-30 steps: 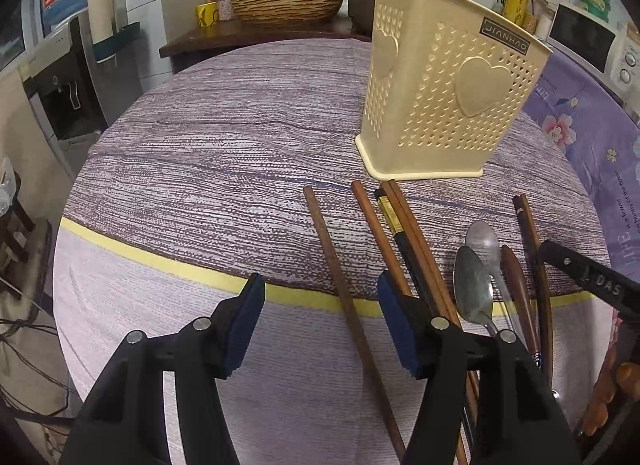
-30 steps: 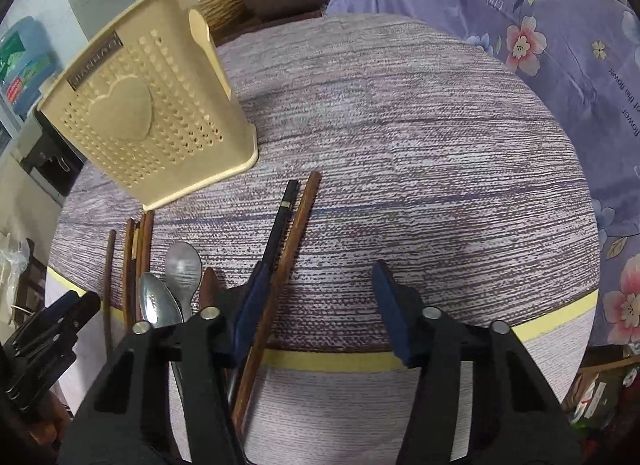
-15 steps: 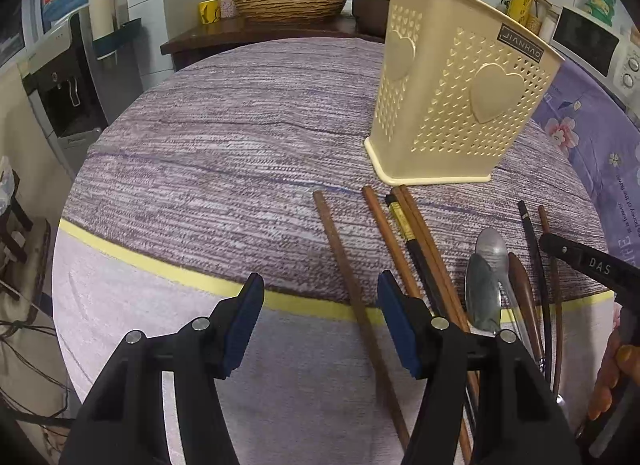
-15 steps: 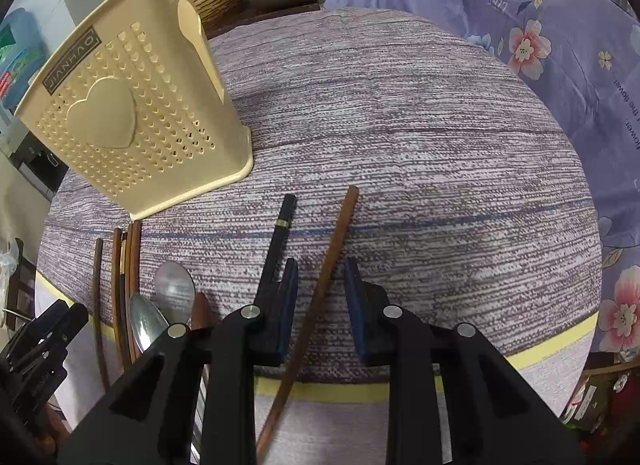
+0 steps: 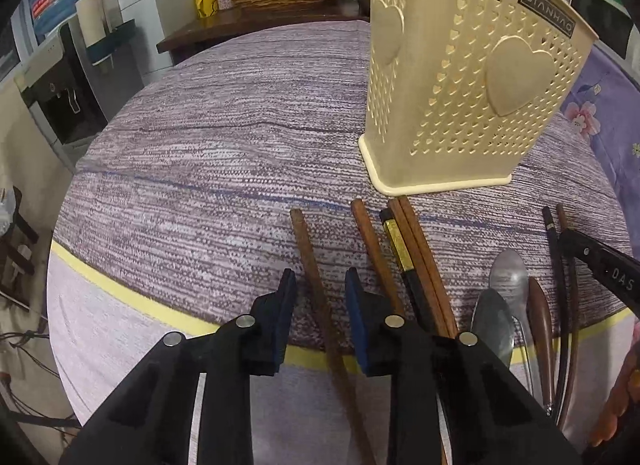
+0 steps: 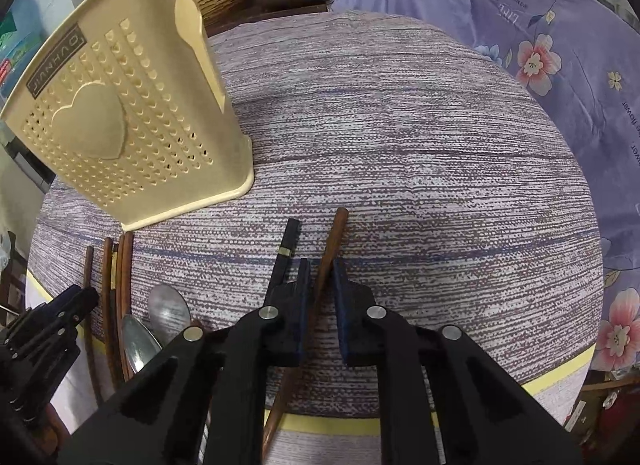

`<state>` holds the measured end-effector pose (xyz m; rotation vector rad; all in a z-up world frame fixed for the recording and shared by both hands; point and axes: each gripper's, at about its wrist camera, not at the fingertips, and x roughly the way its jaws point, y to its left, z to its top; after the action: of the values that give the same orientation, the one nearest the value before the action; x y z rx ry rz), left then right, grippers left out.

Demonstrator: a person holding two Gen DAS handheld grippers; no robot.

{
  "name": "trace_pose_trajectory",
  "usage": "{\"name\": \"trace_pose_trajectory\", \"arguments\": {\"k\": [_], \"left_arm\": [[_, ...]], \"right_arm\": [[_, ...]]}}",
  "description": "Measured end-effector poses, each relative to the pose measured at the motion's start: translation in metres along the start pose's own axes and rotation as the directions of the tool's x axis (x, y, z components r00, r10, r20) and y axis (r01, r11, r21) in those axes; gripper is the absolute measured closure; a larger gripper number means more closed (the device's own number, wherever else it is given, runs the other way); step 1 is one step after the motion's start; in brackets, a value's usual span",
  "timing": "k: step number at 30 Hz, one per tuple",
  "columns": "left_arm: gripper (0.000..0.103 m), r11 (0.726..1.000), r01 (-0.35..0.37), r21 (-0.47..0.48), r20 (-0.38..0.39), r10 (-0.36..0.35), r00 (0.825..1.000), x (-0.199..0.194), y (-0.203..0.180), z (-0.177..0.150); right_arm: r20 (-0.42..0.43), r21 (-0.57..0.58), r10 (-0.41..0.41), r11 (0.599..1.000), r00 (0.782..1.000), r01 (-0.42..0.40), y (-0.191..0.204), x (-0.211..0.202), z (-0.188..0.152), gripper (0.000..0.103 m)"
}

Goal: Organize utensils
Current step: 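Close the left tool on a brown chopstick while the right tool grasps another brown chopstick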

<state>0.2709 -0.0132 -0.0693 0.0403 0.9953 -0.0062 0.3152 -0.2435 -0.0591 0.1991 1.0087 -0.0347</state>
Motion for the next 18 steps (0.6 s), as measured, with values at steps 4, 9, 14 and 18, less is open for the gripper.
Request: {"name": "trace_pose_trajectory", "arguments": {"k": [4,9,14,18], "left_arm": [[0.089,1.000,-0.007,0.009,-0.011,0.008,1.000,0.004,-0.001,0.008],[0.093,1.000,-0.016,0.015,0.000,0.016,1.000,0.007,-0.003,0.013],[0.094,1.000,0.007,-0.003,0.004,-0.007,1.000,0.009,0.001,0.018],[0.095,0.997,0.068,-0.035,0.024,-0.067,0.997,0.011,0.009,0.021]], "right_arm": [[-0.013,0.029,0.026,0.999,1.000,-0.026,-0.003,0.006,0.009,0.093],[-0.014,0.031,0.030,0.999,0.999,-0.029,-0.005,0.011,0.016,0.094],[-0.006,0.026,0.043,0.999,0.999,-0.043,-0.007,0.014,0.018,0.094],[0.020,0.023,0.054,0.998,0.998,-0.054,-0.013,0.010,0.020,0.094]]}}
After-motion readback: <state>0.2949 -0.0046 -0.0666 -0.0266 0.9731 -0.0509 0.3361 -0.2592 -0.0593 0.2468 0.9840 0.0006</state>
